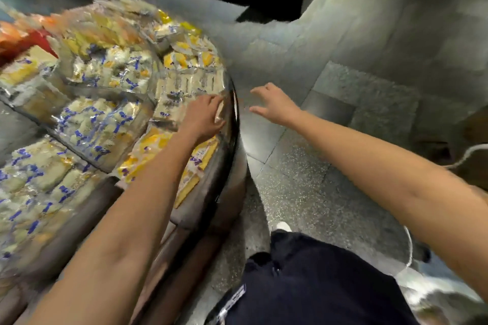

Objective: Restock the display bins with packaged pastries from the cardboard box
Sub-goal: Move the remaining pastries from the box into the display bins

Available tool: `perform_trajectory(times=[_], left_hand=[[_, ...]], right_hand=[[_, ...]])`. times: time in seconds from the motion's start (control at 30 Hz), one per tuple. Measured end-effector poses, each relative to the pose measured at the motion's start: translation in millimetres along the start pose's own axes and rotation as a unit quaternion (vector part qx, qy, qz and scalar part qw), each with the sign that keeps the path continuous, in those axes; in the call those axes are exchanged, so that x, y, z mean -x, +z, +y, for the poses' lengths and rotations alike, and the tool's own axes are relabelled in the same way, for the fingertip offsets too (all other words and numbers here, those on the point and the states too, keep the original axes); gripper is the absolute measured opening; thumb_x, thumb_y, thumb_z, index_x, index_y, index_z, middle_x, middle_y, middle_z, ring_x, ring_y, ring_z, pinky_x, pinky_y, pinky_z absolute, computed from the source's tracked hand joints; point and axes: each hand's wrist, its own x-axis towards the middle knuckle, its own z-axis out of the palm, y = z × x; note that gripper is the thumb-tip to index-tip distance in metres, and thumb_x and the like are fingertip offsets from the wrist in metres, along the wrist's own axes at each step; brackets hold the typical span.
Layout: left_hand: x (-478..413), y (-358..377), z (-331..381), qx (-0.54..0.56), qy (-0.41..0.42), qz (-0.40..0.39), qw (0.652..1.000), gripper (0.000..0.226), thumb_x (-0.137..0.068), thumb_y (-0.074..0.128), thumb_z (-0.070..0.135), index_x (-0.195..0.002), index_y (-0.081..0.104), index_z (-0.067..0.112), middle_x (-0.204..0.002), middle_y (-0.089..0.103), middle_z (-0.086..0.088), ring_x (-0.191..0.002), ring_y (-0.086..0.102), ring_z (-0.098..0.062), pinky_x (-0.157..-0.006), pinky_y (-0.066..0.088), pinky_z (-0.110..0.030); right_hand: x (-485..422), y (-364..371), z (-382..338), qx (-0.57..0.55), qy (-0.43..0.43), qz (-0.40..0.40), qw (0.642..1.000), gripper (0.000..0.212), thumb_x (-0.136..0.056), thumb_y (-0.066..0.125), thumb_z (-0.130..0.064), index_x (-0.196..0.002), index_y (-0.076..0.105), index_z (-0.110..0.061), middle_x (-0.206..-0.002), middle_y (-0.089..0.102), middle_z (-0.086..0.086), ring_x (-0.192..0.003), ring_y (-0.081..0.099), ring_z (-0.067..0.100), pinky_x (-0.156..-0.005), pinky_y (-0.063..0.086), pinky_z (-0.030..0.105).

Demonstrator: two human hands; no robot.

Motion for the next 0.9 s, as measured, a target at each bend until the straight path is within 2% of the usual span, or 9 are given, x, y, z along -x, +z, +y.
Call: perform_trajectory(times=[0.27,0.47,0.67,0.9], left_hand=[[-71,12,142,0.014,0.187,-0.009,0.982,0.068,-0.091,0.063,0.034,-0.150,0.034,0.013,-0.147,0.041,-0.015,-0.134,0.038,-0.038,-0.110,0.033,-0.048],[-112,28,275,0.010,0.322,-0.040,0.946,0.067,-0.092,0.062,0.032,-0.150,0.033,0.013,-0.147,0.040,-0.015,-0.134,0.036,-0.038,-0.112,0.030,-0.048],[-136,46,427,0.003,0.422,-0.068,0.904,0.069,-0.093,0.061,0.029,-0.153,0.028,0.016,-0.150,0.035,-0.015,-0.137,0.032,-0.037,-0.111,0.025,-0.046],[-163,82,595,0.004,0.508,-0.089,0.857,0.067,-0.094,0.061,0.033,-0.151,0.030,0.015,-0.149,0.036,-0.015,-0.138,0.032,-0.036,-0.111,0.031,-0.051]], right_hand=[[108,-54,112,0.093,0.119,0.037,0.988,0.065,-0.096,0.055,-0.043,-0.152,0.030,-0.024,-0.148,0.037,0.013,-0.133,0.038,0.032,-0.108,0.036,0.044],[199,-96,193,0.164,0.216,0.025,0.962,0.067,-0.098,0.047,-0.051,-0.155,0.021,-0.027,-0.158,0.023,0.016,-0.141,0.028,0.035,-0.111,0.033,0.048],[303,-131,285,0.154,0.302,0.049,0.940,0.068,-0.098,0.048,-0.050,-0.155,0.020,-0.026,-0.156,0.025,0.016,-0.138,0.032,0.037,-0.106,0.039,0.048],[420,-169,392,0.099,0.412,0.107,0.899,0.066,-0.098,0.049,-0.049,-0.153,0.026,-0.021,-0.155,0.027,0.017,-0.138,0.033,0.036,-0.107,0.038,0.047]])
